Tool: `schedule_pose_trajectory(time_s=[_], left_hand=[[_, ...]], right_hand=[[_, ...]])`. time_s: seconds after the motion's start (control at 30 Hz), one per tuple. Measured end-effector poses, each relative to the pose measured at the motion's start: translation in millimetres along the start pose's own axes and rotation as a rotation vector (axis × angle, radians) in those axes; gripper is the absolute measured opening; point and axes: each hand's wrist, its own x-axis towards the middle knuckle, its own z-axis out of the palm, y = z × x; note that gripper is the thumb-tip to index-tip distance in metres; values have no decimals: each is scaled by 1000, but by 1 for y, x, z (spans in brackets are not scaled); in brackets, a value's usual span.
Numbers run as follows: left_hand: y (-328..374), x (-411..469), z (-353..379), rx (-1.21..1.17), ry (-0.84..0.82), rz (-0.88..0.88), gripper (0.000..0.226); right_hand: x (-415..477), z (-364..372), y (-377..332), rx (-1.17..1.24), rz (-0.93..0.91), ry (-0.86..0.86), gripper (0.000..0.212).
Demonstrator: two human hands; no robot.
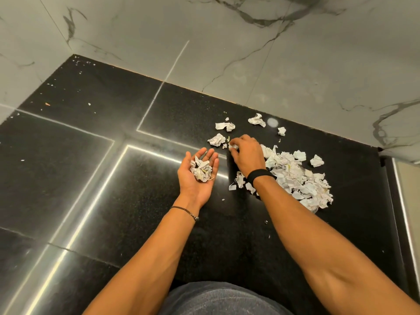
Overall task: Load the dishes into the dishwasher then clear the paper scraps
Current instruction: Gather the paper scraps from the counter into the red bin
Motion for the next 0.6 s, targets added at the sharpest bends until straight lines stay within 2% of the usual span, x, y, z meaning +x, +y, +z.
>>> schedule_pose_trajectory(time_s=[0.07, 0.13, 0.23, 0.3, 0.4, 0.5, 0.6], left_hand=[[1, -1, -1, 14, 1, 8, 46], [0, -2, -2, 27, 4, 9, 46], [-6, -3, 0, 51, -4, 1, 44], [-11, -3, 2, 65, -28, -15, 48], [-16, -7, 8, 47, -52, -58, 48], [-14, -9, 8, 31, -51, -36, 43], [-11, -11, 5, 24, -45, -30, 41]], right_hand=[[-5, 2, 0, -4, -15, 40, 16], [-17, -1, -4, 106, -2, 111, 11], [-43, -20, -28, 473, 17, 240, 11], [-58, -33, -48, 629, -81, 184, 16], [-76, -42, -58, 609, -183, 91, 18], [-86, -42, -40, 660, -61, 192, 12], [-99, -28, -12, 405, -81, 141, 20]])
